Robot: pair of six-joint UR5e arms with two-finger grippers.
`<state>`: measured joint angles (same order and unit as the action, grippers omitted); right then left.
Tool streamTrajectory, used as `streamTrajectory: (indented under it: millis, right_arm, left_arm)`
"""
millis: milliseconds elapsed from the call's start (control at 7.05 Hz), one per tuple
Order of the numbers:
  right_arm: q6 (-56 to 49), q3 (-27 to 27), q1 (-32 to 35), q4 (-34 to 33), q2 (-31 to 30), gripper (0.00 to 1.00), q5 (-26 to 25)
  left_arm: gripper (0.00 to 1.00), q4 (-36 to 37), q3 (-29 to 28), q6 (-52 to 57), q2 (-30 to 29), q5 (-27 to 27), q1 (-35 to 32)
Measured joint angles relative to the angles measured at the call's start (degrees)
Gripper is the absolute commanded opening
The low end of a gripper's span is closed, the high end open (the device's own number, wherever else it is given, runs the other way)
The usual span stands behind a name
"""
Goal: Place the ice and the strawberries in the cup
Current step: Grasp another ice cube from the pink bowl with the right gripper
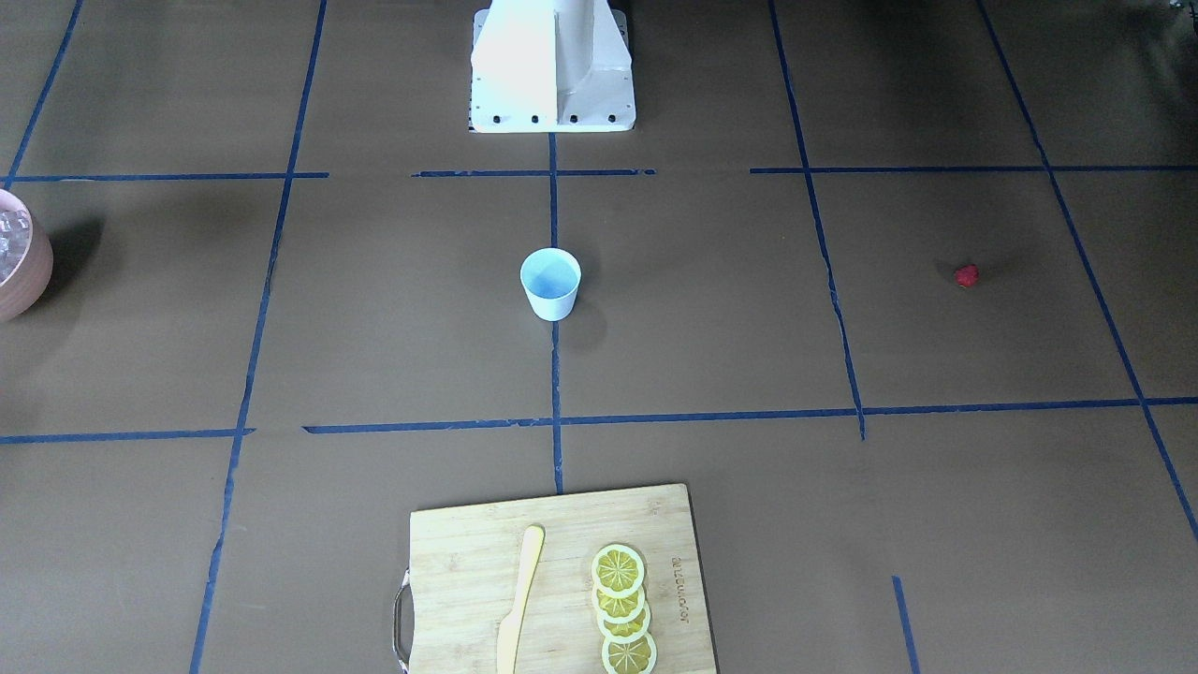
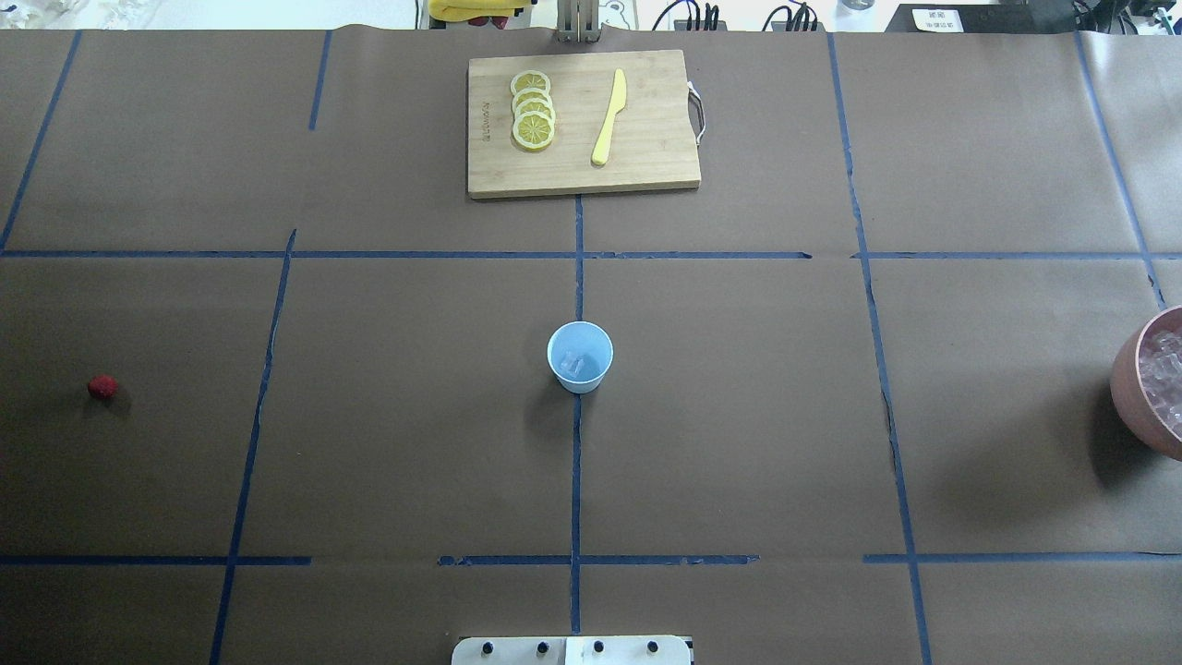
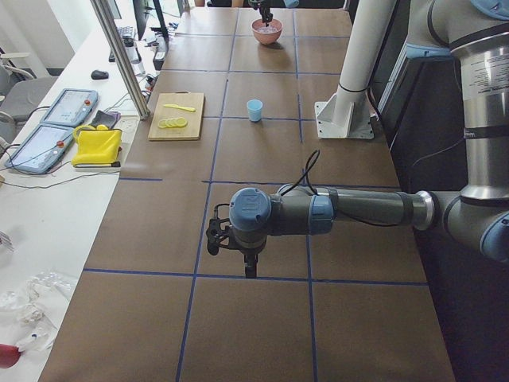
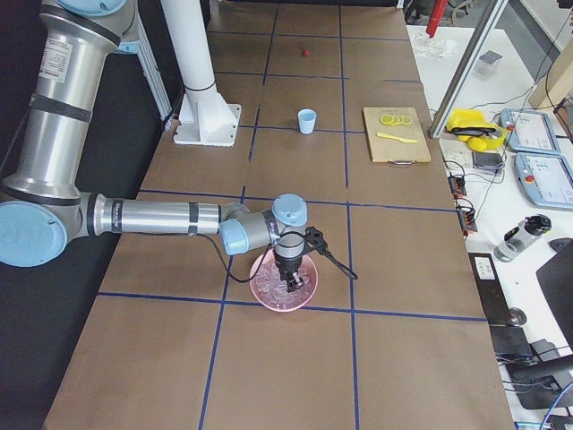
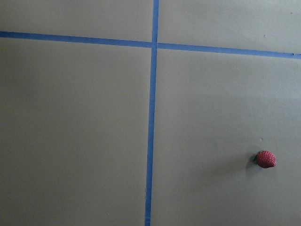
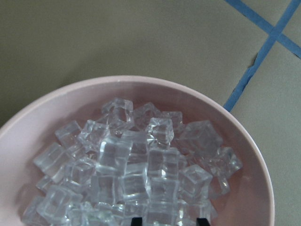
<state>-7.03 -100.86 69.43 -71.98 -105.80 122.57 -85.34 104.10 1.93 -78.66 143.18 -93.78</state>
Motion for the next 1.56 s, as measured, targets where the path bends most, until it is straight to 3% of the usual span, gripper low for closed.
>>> streamTrajectory:
  millis: [284,710,851,993,1561]
  right_arm:
    - [0.00,0.37,-0.05,-0.06,-0.05,0.49,-0.08]
    - [0.00,0.55,-0.08,-0.01,-0.28,0.35,-0.03]
    - [0.00,0.50,-0.08,-0.01,-0.33,0.11,0.05]
    - [0.00,0.35,-0.08,0.06,-0.49,0.00,0.19]
    - [0.00,-2.86,0.19,-0.29,-2.28,0.00,0.54]
  left_arm:
    - [1.00,0.00,-0.01,0.00,0.00,0.70,0.00]
    - [1.00,0.06,0.27,-0.04,0.00,0.86,0.00]
    - [1.00,0.08,0.32,-0.12,0.03,0.87,0.00]
    - [1.00,0.09,0.32,-0.15,0.04,0.87,0.00]
    - [1.00,0.18,0.66,-0.18,0.03,0.93,0.00]
